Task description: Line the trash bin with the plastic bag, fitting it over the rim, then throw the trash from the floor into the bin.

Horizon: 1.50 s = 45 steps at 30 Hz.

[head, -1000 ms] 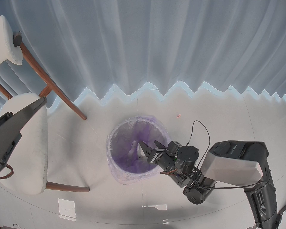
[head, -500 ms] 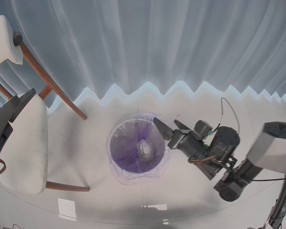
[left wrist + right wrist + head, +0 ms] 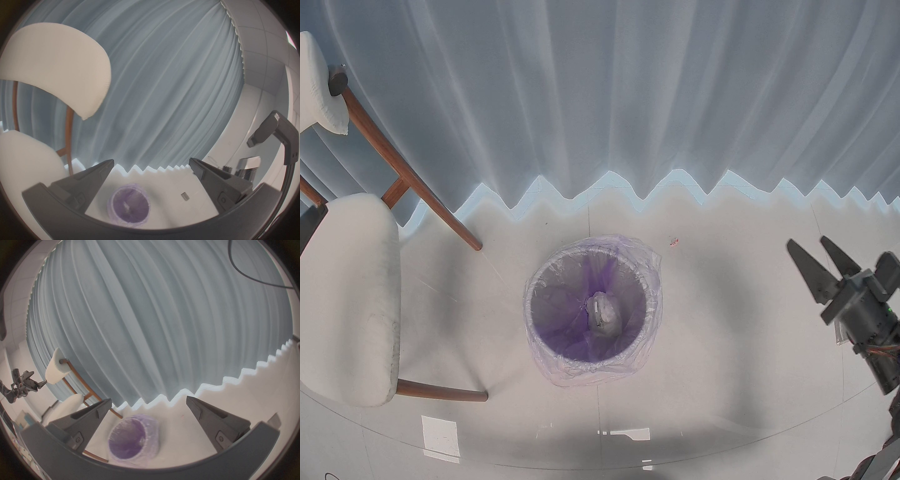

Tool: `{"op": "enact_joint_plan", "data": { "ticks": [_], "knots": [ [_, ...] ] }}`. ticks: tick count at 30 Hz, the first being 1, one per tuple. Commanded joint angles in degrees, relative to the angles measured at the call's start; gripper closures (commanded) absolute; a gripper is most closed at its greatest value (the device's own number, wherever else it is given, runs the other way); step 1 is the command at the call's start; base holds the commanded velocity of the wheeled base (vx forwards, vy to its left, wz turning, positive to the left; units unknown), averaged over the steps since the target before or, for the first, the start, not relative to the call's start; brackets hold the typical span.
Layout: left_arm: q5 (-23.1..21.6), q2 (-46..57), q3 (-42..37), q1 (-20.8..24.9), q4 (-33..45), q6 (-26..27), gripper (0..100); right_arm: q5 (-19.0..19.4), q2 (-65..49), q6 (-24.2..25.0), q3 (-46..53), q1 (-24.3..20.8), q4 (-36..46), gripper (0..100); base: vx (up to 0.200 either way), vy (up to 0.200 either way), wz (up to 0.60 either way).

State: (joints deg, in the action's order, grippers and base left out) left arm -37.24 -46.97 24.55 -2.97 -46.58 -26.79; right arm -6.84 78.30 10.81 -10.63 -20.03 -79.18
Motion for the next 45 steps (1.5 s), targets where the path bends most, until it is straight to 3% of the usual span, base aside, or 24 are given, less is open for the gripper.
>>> {"op": "enact_joint_plan", "data": {
  "ticks": [1, 5, 10, 14, 18, 19, 20, 21, 22, 24, 27, 30, 32, 33, 35, 36, 37, 39, 41, 45],
  "knots": [
    [-0.3, 18.7, -4.2, -8.5, 16.6, 6.8, 0, 1.0, -38.0, -7.6, 10.5, 12.6, 24.0, 0, 0.000, 0.000, 0.00],
    [-0.1, 22.4, -7.9, -8.8, 21.3, 12.4, 0, 0.9, -49.4, -7.5, 10.5, 12.7, 38.3, 0, 0.000, 0.000, 0.00],
    [-0.2, 25.6, -13.1, -8.5, 21.6, 13.3, 0, 1.4, -63.2, -8.2, 10.5, 16.7, 52.5, 0, 0.000, 0.000, 0.00],
    [-0.6, 25.5, -14.9, -8.1, 21.6, 13.4, 0, 3.1, -69.5, -8.7, 10.5, 18.4, 59.1, 0, 0.000, 0.000, 0.00],
    [-8.3, 26.1, -17.8, -6.8, 21.9, 13.5, 0, 3.3, -78.3, -9.8, 10.5, 19.8, 75.3, 0, 0.000, 0.000, 0.00],
    [-8.3, 26.1, -17.8, -6.8, 21.9, 13.5, 0, 3.3, -78.3, -9.8, 10.5, 19.8, 75.3, 0, 0.000, 0.000, 0.00],
    [-13.9, 27.2, -19.5, -6.9, 22.0, 14.1, 0, 3.1, -78.3, -9.1, 10.4, 19.9, 76.1, 0, 0.000, 0.000, 0.00],
    [-14.3, 27.4, -19.7, -7.0, 22.0, 14.2, 0, 3.1, -78.3, -9.0, 10.5, 19.9, 75.9, 0, 0.000, 0.000, 0.00],
    [-18.4, 29.2, -22.1, -7.4, 22.0, 15.7, 0, 2.7, -78.3, -8.6, 10.5, 19.9, 75.6, 0, 0.000, 0.000, 0.00],
    [-21.1, 34.1, -24.6, -7.4, 22.9, 17.7, 0, 1.8, -78.3, -9.0, 10.5, 19.9, 75.8, 0, 0.000, 0.000, 0.00],
    [-22.1, 42.9, -24.6, -7.5, 35.8, 20.6, 0, 2.0, -78.3, -11.2, 10.5, 19.9, 75.8, 0, 0.000, 0.000, 0.00],
    [-16.5, 41.5, -24.6, -7.5, 46.3, 34.2, 0, 3.3, -78.3, -12.8, 10.5, 19.9, 75.8, 0, 0.000, 0.000, 0.00],
    [-5.8, 41.5, -24.6, -7.5, 46.7, 36.6, 0, 3.5, -78.3, -13.0, 10.5, 19.9, 75.8, 0, 0.000, 0.000, 0.00],
    [-5.0, 41.5, -24.6, -7.5, 46.3, 36.6, 0, 3.5, -78.3, -13.0, 10.5, 19.9, 75.8, 0, 0.000, 0.000, 0.00],
    [15.4, 41.5, -24.6, -7.5, 45.8, 36.2, 0, 3.1, -78.3, -12.7, 10.5, 19.9, 75.9, 0, 0.000, 0.000, 0.00],
    [15.4, 41.5, -24.6, -7.5, 45.8, 36.2, 0, 3.1, -78.3, -12.7, 10.5, 19.9, 75.9, 0, 0.000, 0.000, 0.00],
    [30.5, 41.5, -24.6, -7.5, 46.0, 35.8, 0, 2.4, -78.3, -11.2, 10.5, 19.9, 75.8, 0, 0.000, 0.000, 0.00],
    [35.1, 41.5, -24.6, -7.5, 46.1, 34.3, 0, 2.0, -78.3, -8.4, 10.5, 19.9, 75.9, 0, 0.000, 0.000, 0.00],
    [35.4, 41.6, -24.6, -7.5, 46.1, 32.4, 0, 2.0, -78.3, -5.5, 10.5, 19.9, 76.0, 0, 0.000, 0.000, 0.00],
    [33.3, 41.5, -24.6, -7.5, 46.4, 33.0, 0, 2.4, -78.3, -4.8, 10.3, 19.9, 76.7, 0, 0.000, 0.000, 0.00]
  ]
}}
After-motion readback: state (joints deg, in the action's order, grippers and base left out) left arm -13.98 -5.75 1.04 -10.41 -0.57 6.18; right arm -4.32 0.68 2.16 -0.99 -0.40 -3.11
